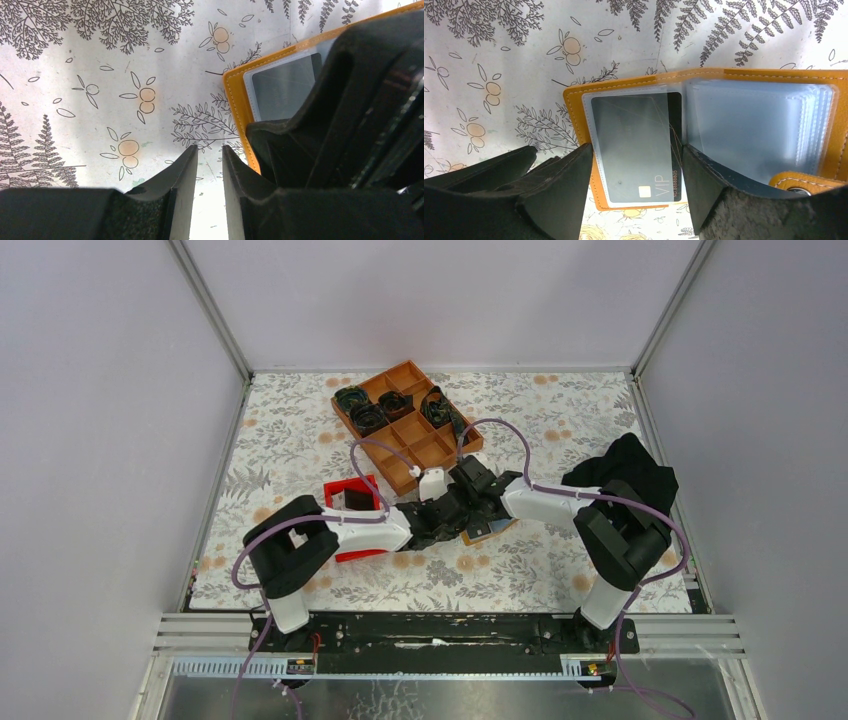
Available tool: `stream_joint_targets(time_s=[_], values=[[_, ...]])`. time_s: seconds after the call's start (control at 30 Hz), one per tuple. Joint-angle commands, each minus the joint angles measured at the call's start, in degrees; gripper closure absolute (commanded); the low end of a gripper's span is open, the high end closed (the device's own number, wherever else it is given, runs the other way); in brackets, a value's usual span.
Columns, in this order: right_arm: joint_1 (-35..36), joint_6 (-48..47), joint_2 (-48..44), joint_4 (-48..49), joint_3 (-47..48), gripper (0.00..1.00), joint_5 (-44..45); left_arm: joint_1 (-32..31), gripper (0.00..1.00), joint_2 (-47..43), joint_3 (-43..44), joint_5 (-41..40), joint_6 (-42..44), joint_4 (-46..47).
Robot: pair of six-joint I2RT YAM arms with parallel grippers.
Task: Put the credit cards into the card holder
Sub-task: Insert the credit card into the card holder.
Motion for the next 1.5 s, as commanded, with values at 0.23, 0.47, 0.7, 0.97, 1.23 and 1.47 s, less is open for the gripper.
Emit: stream_joint_targets(time_s=[0.23, 0.47, 0.7, 0.97, 1.23, 1.47], values=[[1.93, -4.07, 2.91, -2.95, -1.10, 0.41, -9.60, -1.53, 0.67, 7.07, -0.58, 7.87, 1.37, -2.85], [1.97, -4.39, 2.75, -3.30, -0.53, 0.52, -9.60, -1.32, 0.67, 6.91, -0.70, 7.50, 1.32, -2.98], [1.95, -4.30, 1.92, -4.41, 0.36, 0.32, -8.28, -1.01, 0.66, 5.82, -1.21, 6.85, 1.28, -3.23], [1.24, -4.62, -0.19, -5.13, 1.18, 0.25, -7.34, -0.95, 0.62, 4.26, -0.23, 5.05, 2.47, -5.10], [0.85, -4.78, -2.21, -5.09, 1.57, 0.25, -8.20, -0.94, 0.61, 2.22, -0.28, 3.67, 2.52, -6.49], [0.87, -4.76, -3.33, -4.29, 1.30, 0.24, -8.98, -0.99, 0.58, 0.36, -0.05, 2.38, 2.77, -7.35]])
